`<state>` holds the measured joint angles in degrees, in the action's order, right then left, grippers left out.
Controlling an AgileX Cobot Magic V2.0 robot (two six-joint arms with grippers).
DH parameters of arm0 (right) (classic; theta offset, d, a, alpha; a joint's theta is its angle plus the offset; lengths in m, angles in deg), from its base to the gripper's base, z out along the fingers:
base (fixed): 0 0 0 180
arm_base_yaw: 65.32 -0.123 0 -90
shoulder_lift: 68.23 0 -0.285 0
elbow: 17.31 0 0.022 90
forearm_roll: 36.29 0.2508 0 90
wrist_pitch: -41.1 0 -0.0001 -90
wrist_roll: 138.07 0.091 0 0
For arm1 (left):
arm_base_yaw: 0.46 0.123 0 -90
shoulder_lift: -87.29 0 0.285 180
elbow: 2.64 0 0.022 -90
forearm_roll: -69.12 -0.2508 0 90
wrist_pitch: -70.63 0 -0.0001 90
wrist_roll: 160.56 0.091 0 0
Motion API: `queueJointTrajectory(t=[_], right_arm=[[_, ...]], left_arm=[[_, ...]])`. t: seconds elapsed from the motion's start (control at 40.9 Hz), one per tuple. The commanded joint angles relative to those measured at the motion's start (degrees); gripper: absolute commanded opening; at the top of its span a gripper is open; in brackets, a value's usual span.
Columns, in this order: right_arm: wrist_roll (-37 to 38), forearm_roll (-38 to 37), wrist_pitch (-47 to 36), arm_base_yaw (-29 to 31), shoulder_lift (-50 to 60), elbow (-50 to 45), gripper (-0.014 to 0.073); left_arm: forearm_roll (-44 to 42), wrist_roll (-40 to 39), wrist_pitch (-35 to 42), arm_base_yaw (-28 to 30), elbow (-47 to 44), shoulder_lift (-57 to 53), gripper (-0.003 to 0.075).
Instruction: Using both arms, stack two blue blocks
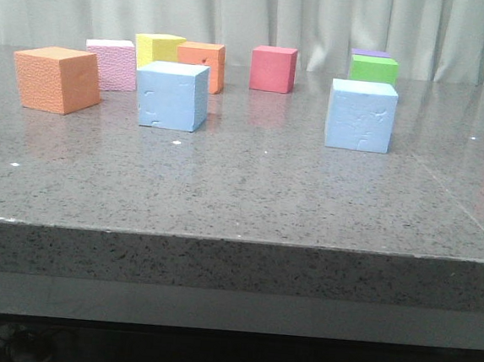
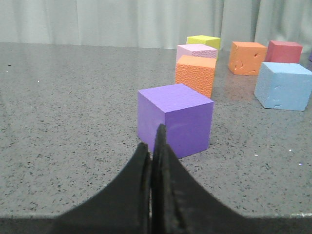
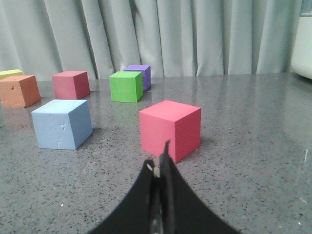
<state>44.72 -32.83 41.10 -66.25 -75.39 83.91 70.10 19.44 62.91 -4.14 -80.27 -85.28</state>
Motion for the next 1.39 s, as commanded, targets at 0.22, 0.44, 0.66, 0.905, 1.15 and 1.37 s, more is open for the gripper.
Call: queueJointTrajectory(t=[0.22, 0.44, 0.66, 0.905, 1.15, 1.37], right_arm=[[-0.46, 0.12, -4.94, 0.15, 1.05, 0.07, -0.0068], [-0.46, 0.12, -4.94, 0.15, 1.05, 0.07, -0.0068], [-0.46, 0.12, -5.52, 0.19, 1.05, 0.07, -0.0068], [-0.4, 0.18, -2.2, 0.19, 1.05, 5.79, -0.0068], [-0.5, -0.36, 15.68, 0.19, -5.82, 25.98, -0.0068], [-0.5, -2.87, 29.07, 0.19, -19.24, 40.5, -0.0068]], left_arm=[[0.22, 0.0, 4.61, -0.4, -2.0, -1.32, -0.0018], [-2.99, 0.0, 6.36, -0.4, -2.0, -1.32, -0.0018], [-2.99, 0.0, 6.36, -0.4, -2.0, -1.32, -0.0018], [4.4, 0.0, 7.71, -0.4, 3.23, -1.03, -0.0018], [4.52, 0.0, -4.95, -0.4, 24.75, 6.13, -0.0018], [4.52, 0.0, -24.69, -0.4, 43.8, 21.1, -0.0018]])
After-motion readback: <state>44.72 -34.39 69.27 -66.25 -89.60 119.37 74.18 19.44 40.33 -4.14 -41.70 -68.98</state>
